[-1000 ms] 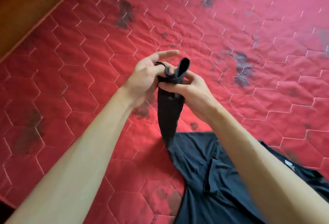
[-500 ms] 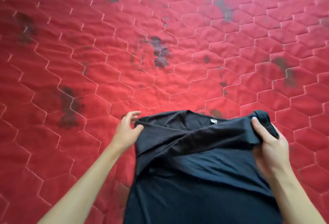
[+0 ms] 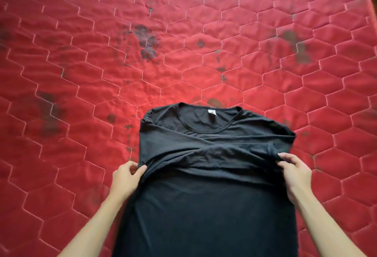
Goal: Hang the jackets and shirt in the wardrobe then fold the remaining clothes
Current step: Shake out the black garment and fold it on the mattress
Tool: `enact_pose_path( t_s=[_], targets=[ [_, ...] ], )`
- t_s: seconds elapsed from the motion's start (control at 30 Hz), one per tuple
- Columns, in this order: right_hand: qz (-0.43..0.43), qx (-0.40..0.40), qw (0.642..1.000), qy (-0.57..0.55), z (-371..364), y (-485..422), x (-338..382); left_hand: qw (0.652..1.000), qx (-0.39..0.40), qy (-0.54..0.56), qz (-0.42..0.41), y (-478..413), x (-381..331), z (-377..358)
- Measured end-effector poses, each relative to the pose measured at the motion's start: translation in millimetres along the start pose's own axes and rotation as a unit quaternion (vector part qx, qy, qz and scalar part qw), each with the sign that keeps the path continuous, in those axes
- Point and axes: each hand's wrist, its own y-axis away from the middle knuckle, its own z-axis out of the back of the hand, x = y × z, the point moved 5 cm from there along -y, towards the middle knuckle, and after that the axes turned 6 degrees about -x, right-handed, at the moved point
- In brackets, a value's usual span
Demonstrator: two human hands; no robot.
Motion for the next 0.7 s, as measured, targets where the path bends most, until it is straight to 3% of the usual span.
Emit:
enact_pose_path(
  t_s=[0.13, 0.23, 0.37, 0.47, 0.6, 0.7],
  targets=[
    [0.134, 0.073, 0.988, -0.023, 13, -6, 46, 0.993, -0.106, 0.021, 0.043, -6, 4, 9],
    [0.256, 0.147, 0.954, -0.047, 26, -10, 92, 0.986, -0.150, 0.040, 0.068, -9, 8, 12],
    [0.349, 0.207, 0.896, 0.179, 21, -19, 71, 0.987, -0.131, 0.029, 0.093, 0, 21, -2],
    [0.359, 0.184, 0.864, 0.303, 25, -36, 32, 0.984, -0.131, 0.044, 0.113, 17, 26, -7],
    [0.221, 0.046, 0.928, 0.295, 60, -28, -11, 0.990, -0.109, 0.034, 0.087, 41, 34, -11],
    [0.143, 0.024, 0.950, 0.275, 78, 0, -57, 0.996, -0.073, 0.018, 0.056, 60, 58, -17]
  ],
)
